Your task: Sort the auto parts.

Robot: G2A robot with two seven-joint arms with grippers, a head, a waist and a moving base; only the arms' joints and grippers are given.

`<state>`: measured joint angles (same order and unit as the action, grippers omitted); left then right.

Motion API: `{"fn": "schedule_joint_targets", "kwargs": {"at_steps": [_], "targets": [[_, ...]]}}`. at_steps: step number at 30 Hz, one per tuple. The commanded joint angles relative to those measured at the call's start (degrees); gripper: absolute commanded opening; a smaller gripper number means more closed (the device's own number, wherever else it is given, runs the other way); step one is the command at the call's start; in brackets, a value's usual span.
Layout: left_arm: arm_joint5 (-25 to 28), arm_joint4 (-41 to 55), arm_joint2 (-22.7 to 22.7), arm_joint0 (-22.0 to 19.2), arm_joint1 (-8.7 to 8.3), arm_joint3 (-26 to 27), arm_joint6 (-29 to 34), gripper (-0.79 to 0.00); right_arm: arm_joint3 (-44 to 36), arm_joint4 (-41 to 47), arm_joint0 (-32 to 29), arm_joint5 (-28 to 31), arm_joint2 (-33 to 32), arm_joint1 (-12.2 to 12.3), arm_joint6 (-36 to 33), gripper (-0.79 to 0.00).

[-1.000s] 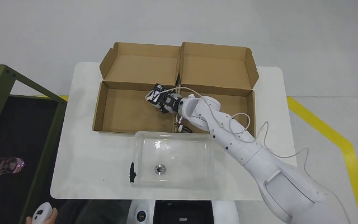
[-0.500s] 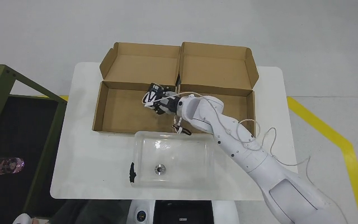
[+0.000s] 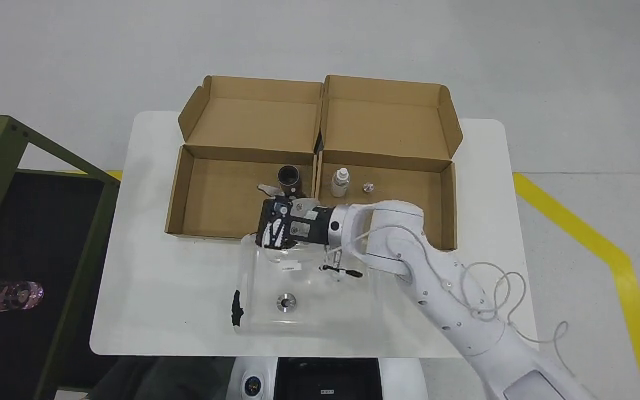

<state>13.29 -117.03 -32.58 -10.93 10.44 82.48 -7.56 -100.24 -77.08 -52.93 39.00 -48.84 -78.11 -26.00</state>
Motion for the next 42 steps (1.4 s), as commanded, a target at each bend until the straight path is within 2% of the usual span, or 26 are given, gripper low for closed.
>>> {"fn": "schedule_joint_targets", "kwargs": {"at_steps": [1,8,17,22,24,27,29,33,38,42], "targets": [[0.00,0.00,0.00,0.00,0.00,0.00,0.00,0.000,-2.39,-0.64,-2.42,1.36,-0.58,0.55,-0.16,-0.262],[0.00,0.00,0.00,0.00,0.00,0.00,0.00,0.000,-7.47,-2.98,-9.92,6.97,-1.66,2.35,0.41,-0.265],[0.00,0.00,0.00,0.00,0.00,0.00,0.00,0.000,-8.02,-8.12,-15.52,11.77,-1.00,3.98,1.86,-0.308],[0.00,0.00,0.00,0.00,0.00,0.00,0.00,0.000,-6.13,-9.50,-15.78,12.11,-0.58,4.32,2.71,-0.336],[0.00,0.00,0.00,0.00,0.00,0.00,0.00,0.000,-5.20,-9.74,-15.63,12.00,-0.37,4.38,2.90,-0.296],[0.00,0.00,0.00,0.00,0.00,0.00,0.00,0.000,-4.04,-10.00,-15.22,12.27,0.20,4.44,2.84,-0.289],[0.00,0.00,0.00,0.00,0.00,0.00,0.00,0.000,-3.57,-10.11,-14.97,12.37,0.54,4.47,2.83,-0.259],[0.00,0.00,0.00,0.00,0.00,0.00,0.00,0.000,-2.56,-10.48,-14.62,12.49,1.12,4.56,2.76,-0.280],[0.00,0.00,0.00,0.00,0.00,0.00,0.00,0.000,-1.00,-10.90,-14.18,12.55,2.15,4.60,2.76,-0.237],[0.00,0.00,0.00,0.00,0.00,0.00,0.00,0.000,0.51,-11.43,-13.71,12.46,3.12,4.57,2.60,-0.237]]}}
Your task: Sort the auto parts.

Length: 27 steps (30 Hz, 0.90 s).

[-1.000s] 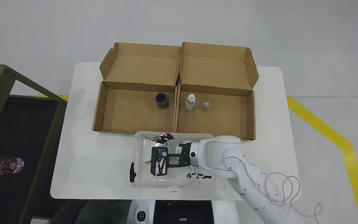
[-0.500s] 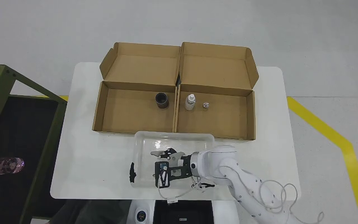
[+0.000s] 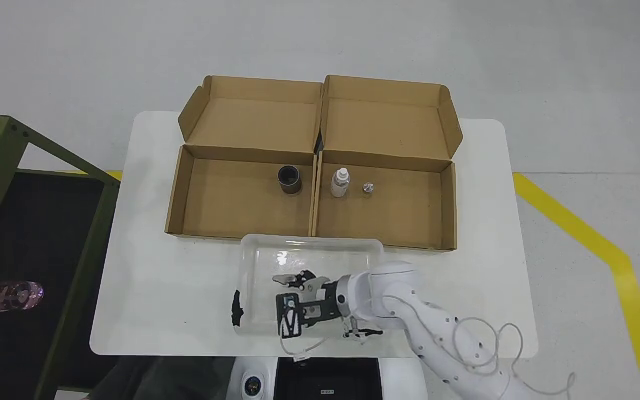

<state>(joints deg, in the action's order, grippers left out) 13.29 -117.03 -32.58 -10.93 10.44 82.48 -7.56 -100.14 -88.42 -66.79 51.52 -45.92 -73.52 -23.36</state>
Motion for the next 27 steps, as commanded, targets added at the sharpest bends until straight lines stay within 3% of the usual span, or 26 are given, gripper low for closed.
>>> {"fn": "schedule_joint_targets", "kwargs": {"at_steps": [1,9,18,20,25,26,27], "targets": [[0.00,0.00,0.00,0.00,0.00,0.00,0.00,0.000,0.83,-0.15,0.33,-0.10,0.42,-0.04,-0.03,-0.237],[0.00,0.00,0.00,0.00,0.00,0.00,0.00,0.000,4.13,-0.89,2.10,-0.86,2.16,-0.33,-0.28,-0.292],[0.00,0.00,0.00,0.00,0.00,0.00,0.00,0.000,7.16,-0.57,4.17,-1.52,4.11,-0.87,-0.20,-0.437],[0.00,0.00,0.00,0.00,0.00,0.00,0.00,0.000,7.59,-0.31,4.51,-1.53,4.45,-0.98,-0.09,-0.486],[0.00,0.00,0.00,0.00,0.00,0.00,0.00,0.000,8.14,0.50,5.24,-1.31,5.19,-1.19,0.37,-0.699],[0.00,0.00,0.00,0.00,0.00,0.00,0.00,0.000,8.20,0.68,5.38,-1.33,5.27,-1.22,0.48,-0.785],[0.00,0.00,0.00,0.00,0.00,0.00,0.00,0.000,8.19,0.79,5.52,-1.36,5.34,-1.25,0.56,-0.785]]}}
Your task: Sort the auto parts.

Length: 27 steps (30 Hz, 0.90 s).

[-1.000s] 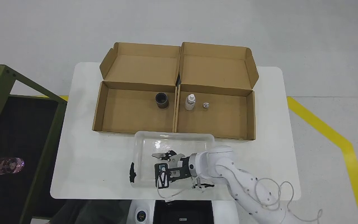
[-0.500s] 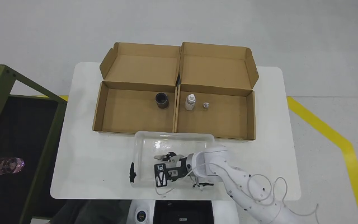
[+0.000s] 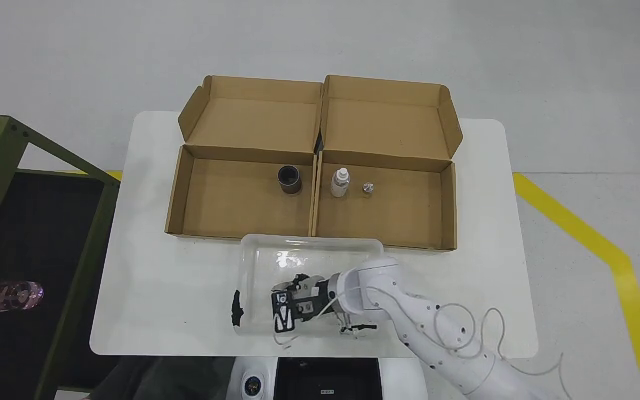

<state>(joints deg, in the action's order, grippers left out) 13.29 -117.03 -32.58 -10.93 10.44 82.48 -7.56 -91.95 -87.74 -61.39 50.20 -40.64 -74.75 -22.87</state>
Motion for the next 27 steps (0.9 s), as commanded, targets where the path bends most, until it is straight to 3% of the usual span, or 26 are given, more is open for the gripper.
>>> {"fn": "schedule_joint_targets", "kwargs": {"at_steps": [1,27], "targets": [[0.00,0.00,0.00,0.00,0.00,0.00,0.00,0.000,0.00,0.30,0.25,-0.06,0.11,-0.05,0.24,-0.785],[0.00,0.00,0.00,0.00,0.00,0.00,0.00,0.000,-12.00,6.43,-1.83,0.15,-8.64,2.12,11.13,-0.785]]}}
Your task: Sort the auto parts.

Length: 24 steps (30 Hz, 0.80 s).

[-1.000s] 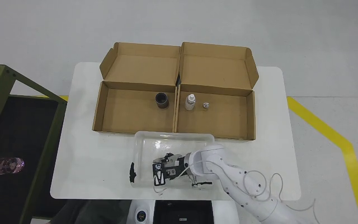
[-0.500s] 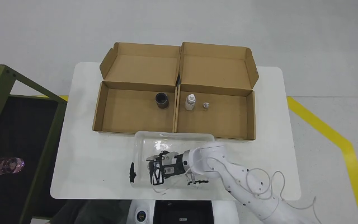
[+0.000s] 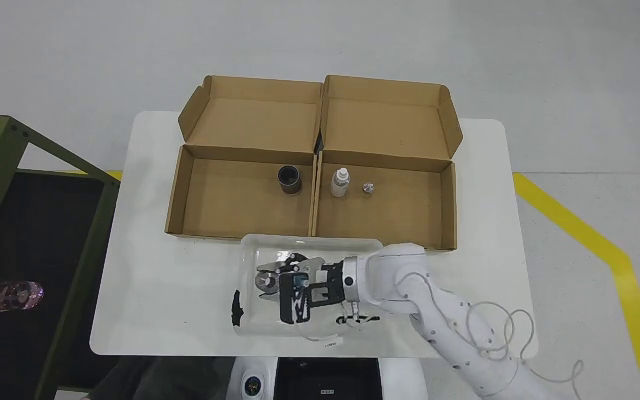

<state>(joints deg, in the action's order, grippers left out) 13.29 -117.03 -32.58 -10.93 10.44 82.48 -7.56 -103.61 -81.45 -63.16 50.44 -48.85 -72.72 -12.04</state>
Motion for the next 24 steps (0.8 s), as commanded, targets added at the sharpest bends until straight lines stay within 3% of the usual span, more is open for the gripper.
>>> {"fn": "schedule_joint_targets", "kwargs": {"at_steps": [1,12,24], "targets": [[0.00,0.00,0.00,0.00,0.00,0.00,0.00,0.000,-0.64,0.32,-0.15,-0.13,-0.80,0.18,0.60,-0.785],[0.00,0.00,0.00,0.00,0.00,0.00,0.00,0.000,-0.77,2.28,1.15,-2.67,-2.73,0.35,2.28,-0.785],[0.00,0.00,0.00,0.00,0.00,0.00,0.00,0.000,4.31,6.67,7.68,-8.14,-1.04,-1.10,-0.16,-0.785]]}}
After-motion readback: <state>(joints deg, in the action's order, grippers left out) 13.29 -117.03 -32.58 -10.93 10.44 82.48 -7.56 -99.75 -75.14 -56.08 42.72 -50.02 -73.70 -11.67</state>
